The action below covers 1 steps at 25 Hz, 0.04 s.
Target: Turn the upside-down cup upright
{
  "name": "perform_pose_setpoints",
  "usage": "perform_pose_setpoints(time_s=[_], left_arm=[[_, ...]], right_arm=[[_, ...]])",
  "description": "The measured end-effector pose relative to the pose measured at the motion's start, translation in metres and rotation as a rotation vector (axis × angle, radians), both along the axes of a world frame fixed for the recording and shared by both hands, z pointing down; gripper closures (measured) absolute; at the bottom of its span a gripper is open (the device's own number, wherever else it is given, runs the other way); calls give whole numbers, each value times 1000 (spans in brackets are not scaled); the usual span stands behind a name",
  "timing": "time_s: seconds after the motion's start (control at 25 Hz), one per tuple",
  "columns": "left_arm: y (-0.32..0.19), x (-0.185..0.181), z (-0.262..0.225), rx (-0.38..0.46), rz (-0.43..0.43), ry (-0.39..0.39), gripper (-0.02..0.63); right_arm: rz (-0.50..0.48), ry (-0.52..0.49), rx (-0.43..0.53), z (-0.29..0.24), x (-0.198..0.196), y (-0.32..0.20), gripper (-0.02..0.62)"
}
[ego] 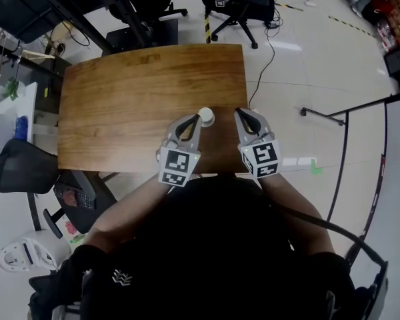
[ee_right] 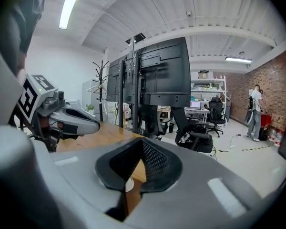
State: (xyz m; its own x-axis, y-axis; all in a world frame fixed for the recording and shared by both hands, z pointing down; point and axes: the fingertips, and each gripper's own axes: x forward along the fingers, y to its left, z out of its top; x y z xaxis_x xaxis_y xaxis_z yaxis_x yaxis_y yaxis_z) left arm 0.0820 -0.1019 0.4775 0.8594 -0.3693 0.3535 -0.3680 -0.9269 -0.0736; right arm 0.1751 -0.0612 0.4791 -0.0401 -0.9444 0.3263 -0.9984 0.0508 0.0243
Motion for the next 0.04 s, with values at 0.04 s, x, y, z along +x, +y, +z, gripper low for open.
perform_pose_setpoints(time_s=[0.04], left_arm=[[2,2,0,-2,7,-2,606]], right_arm=[[3,-1,-1,0,2,1,595]])
